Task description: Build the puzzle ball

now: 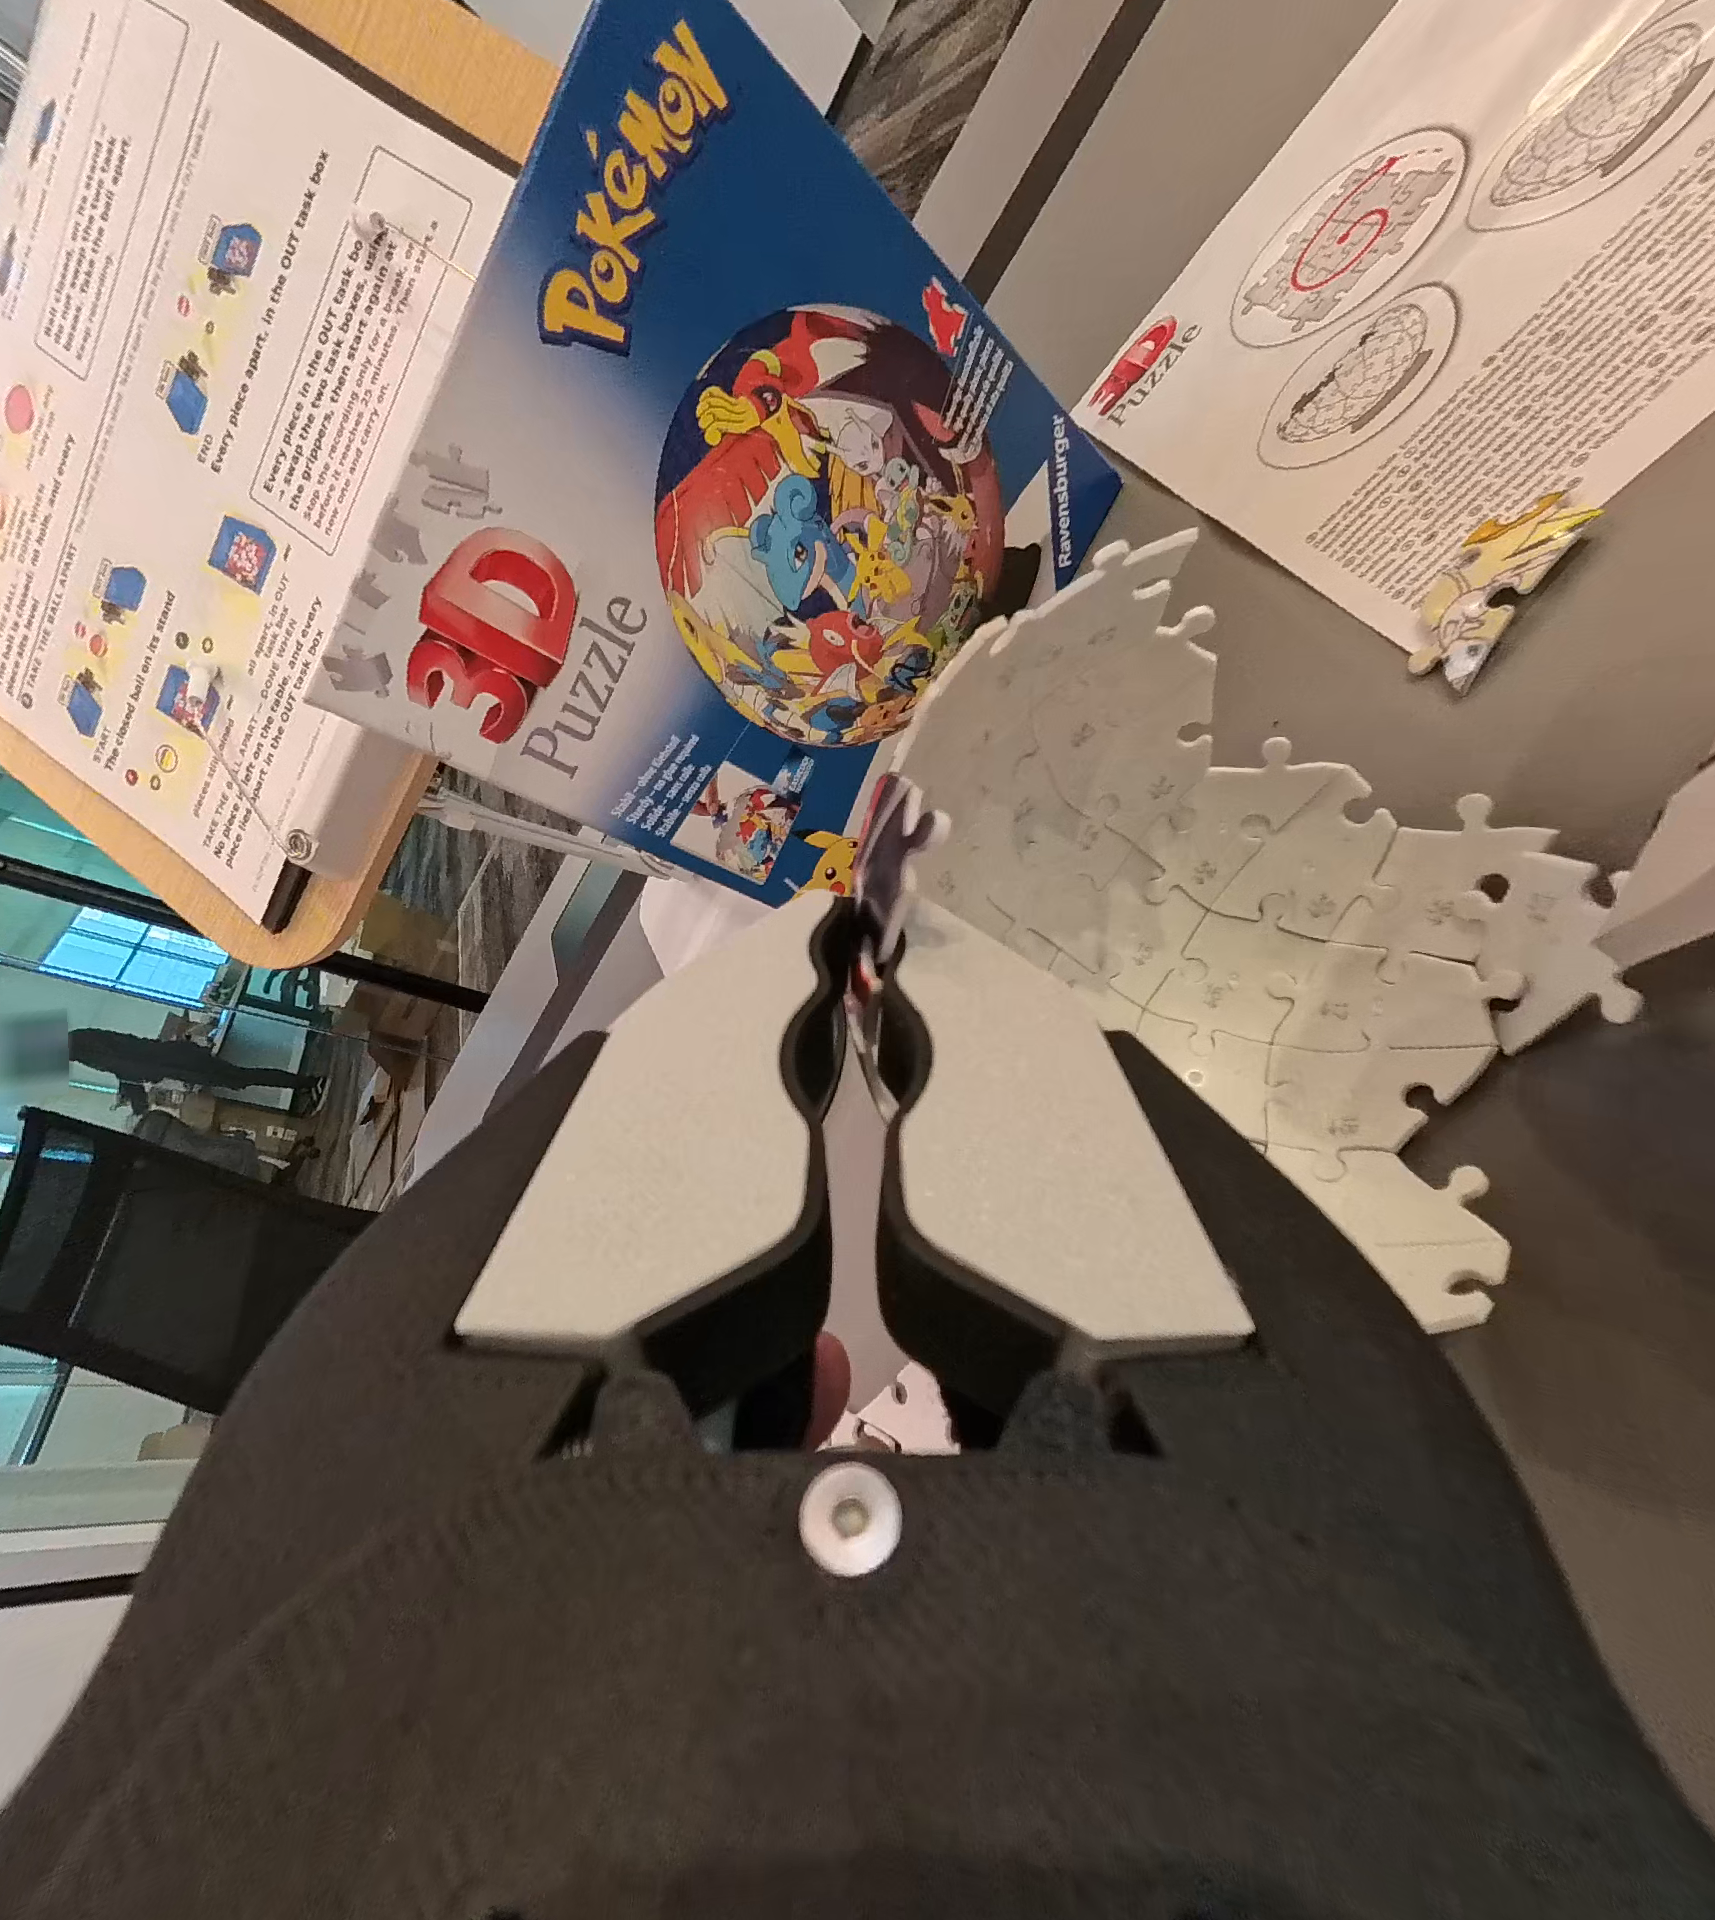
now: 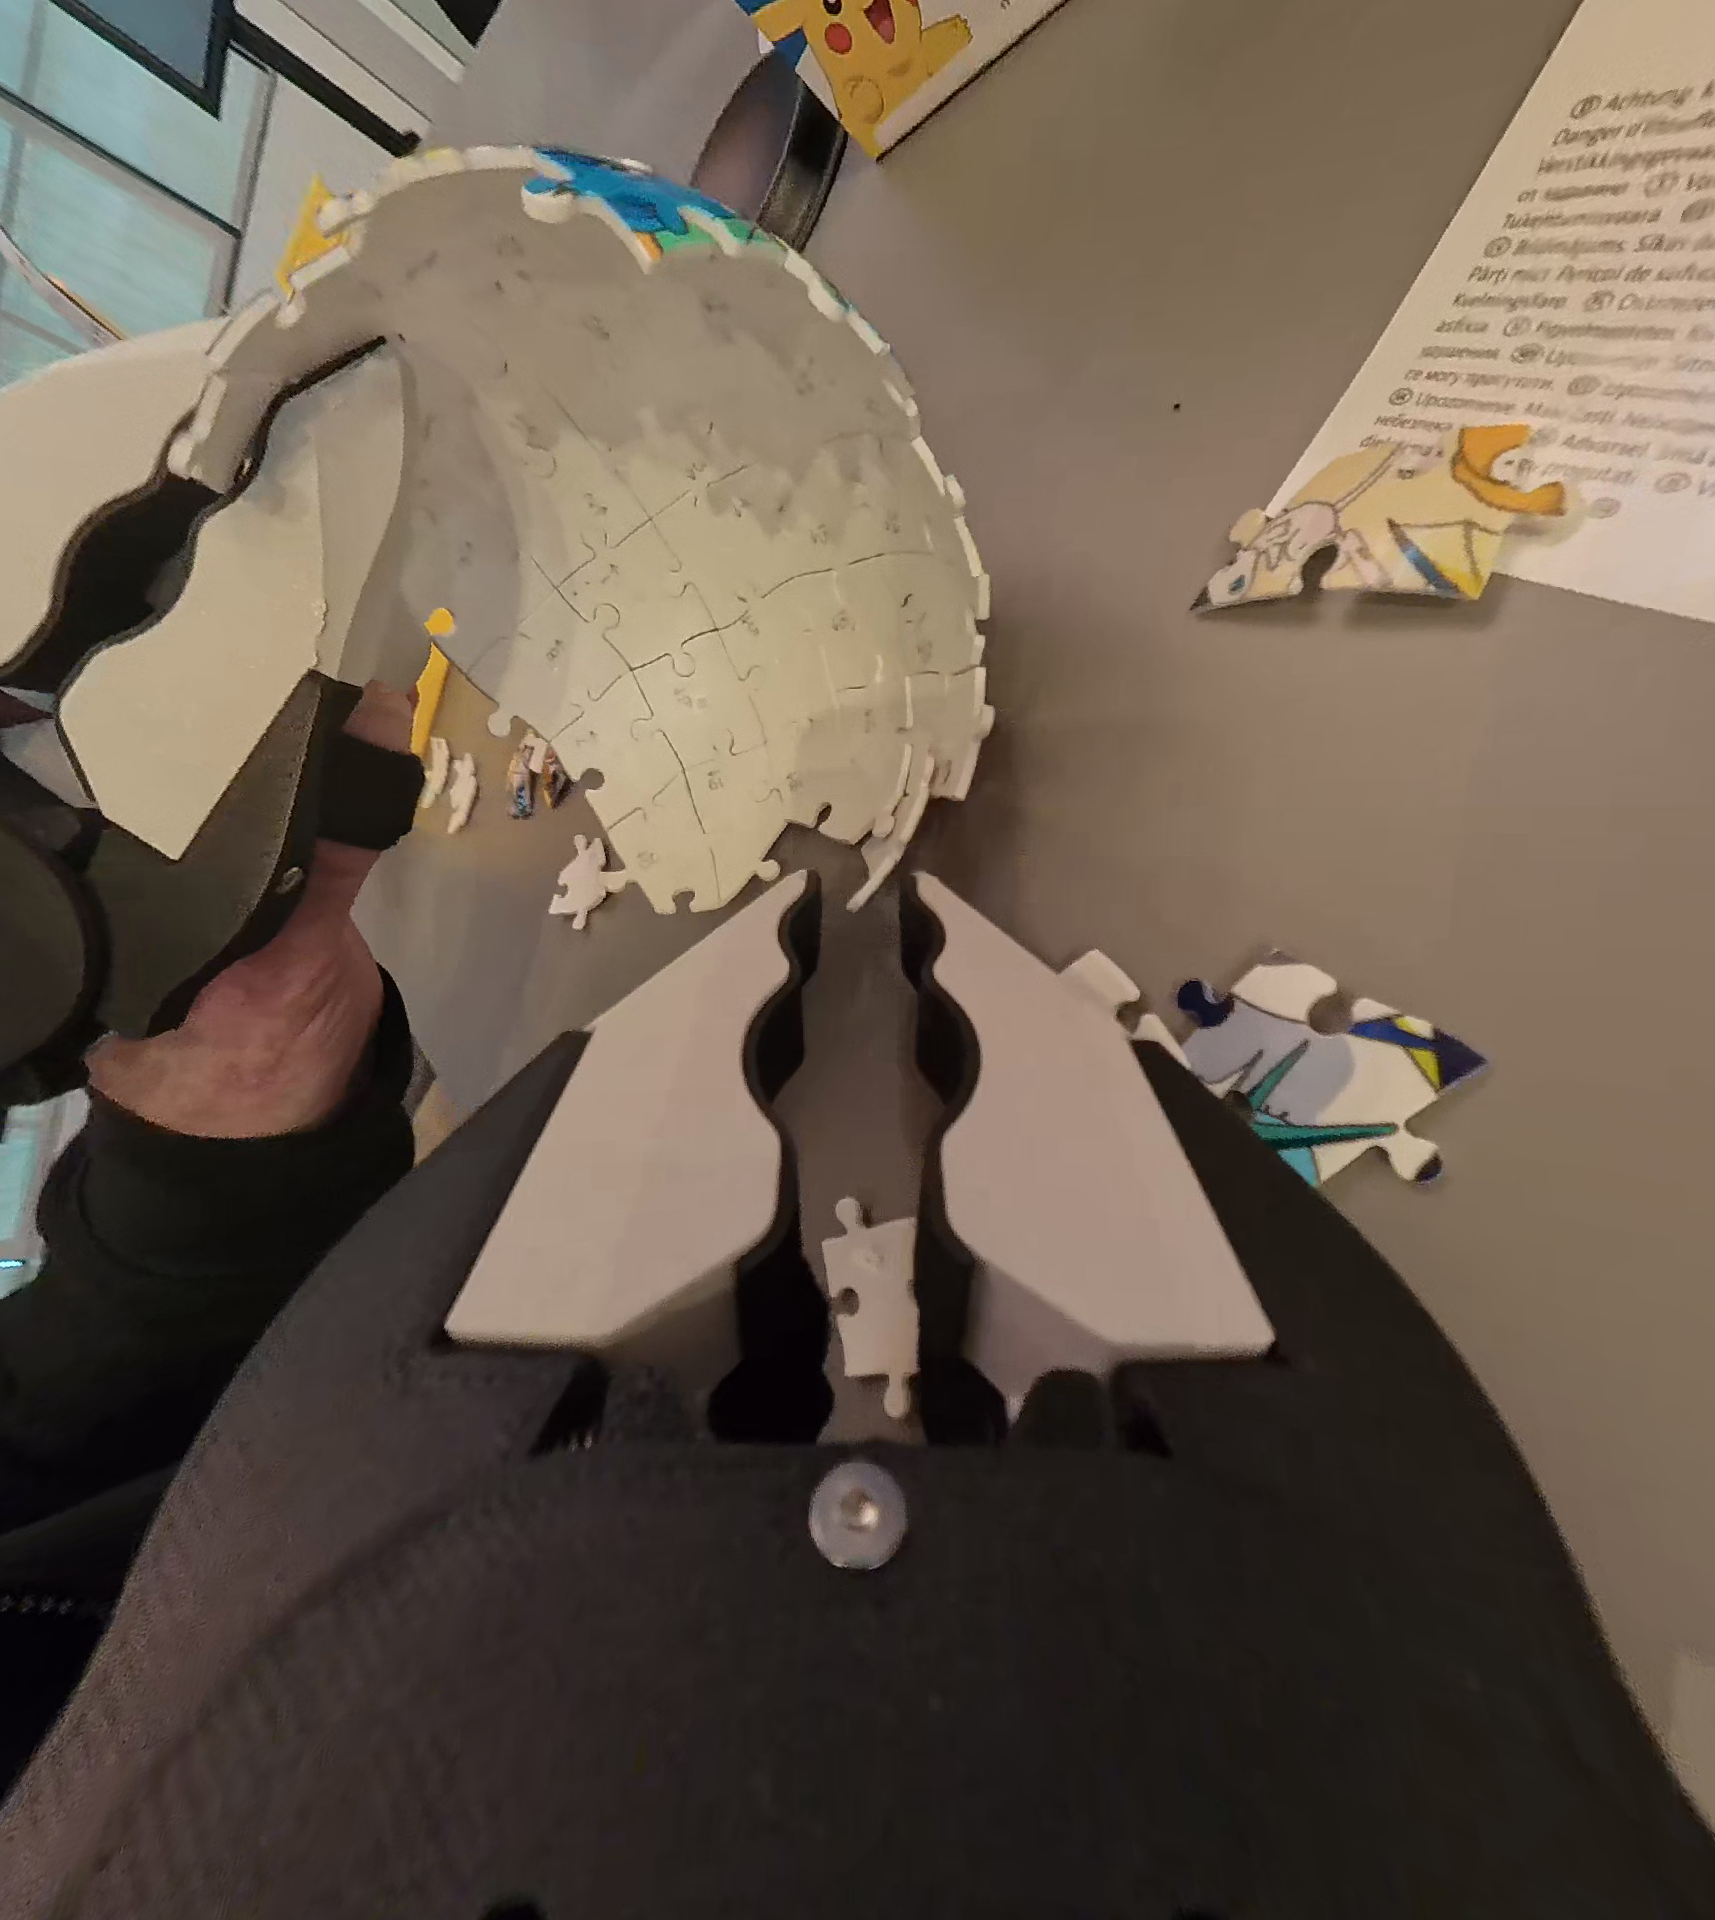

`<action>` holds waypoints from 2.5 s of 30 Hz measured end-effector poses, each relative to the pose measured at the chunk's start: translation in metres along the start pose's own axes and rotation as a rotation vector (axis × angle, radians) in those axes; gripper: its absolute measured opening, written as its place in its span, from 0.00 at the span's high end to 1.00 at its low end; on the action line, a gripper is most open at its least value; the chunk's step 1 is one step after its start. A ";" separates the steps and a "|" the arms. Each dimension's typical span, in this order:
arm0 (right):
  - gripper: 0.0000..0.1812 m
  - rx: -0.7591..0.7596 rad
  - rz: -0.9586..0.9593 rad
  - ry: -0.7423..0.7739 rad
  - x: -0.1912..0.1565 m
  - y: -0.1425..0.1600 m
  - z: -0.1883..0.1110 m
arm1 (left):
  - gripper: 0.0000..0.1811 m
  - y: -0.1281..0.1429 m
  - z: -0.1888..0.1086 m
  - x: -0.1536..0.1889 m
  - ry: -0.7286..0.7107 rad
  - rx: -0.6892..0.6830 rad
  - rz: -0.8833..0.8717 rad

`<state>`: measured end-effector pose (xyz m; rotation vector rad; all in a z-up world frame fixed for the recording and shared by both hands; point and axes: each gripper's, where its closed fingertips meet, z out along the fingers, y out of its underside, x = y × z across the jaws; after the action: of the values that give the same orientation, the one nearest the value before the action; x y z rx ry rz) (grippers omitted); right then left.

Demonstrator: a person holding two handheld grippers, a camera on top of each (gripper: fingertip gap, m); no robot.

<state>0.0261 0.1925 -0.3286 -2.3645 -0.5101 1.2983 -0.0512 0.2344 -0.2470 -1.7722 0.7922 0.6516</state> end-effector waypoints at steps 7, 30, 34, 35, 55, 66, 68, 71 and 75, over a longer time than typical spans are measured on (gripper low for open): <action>0.87 -0.032 -0.279 0.167 0.005 -0.007 -0.009 | 0.99 -0.001 0.000 0.000 0.005 0.006 0.008; 0.99 -0.020 -0.015 -0.002 0.007 -0.003 0.001 | 0.99 0.001 0.003 -0.002 0.003 0.020 0.010; 0.99 -0.015 -0.028 0.006 0.009 -0.003 -0.001 | 0.99 -0.001 0.004 0.000 0.013 0.021 0.012; 0.99 -0.009 -0.025 0.005 0.009 -0.004 -0.001 | 0.99 -0.001 0.004 0.001 0.017 0.023 0.015; 1.00 0.004 -0.044 0.032 0.021 -0.013 -0.006 | 0.72 -0.012 -0.021 0.035 0.348 0.036 -0.070; 1.00 0.001 -0.023 0.043 0.029 -0.019 -0.009 | 0.67 -0.022 -0.039 0.045 0.479 0.123 -0.042; 1.00 -0.012 -0.019 0.038 0.029 -0.018 -0.009 | 0.66 -0.023 -0.039 0.048 0.484 0.131 0.001; 1.00 -0.021 -0.020 0.046 0.032 -0.018 -0.011 | 0.67 -0.029 -0.042 0.052 0.487 0.167 0.046; 0.99 -0.053 -0.025 0.042 0.033 -0.015 -0.012 | 0.68 -0.033 -0.046 0.057 0.471 0.191 0.093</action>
<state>0.0513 0.2200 -0.3384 -2.4152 -0.5661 1.2361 0.0126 0.1875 -0.2556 -1.7389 1.2187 0.2025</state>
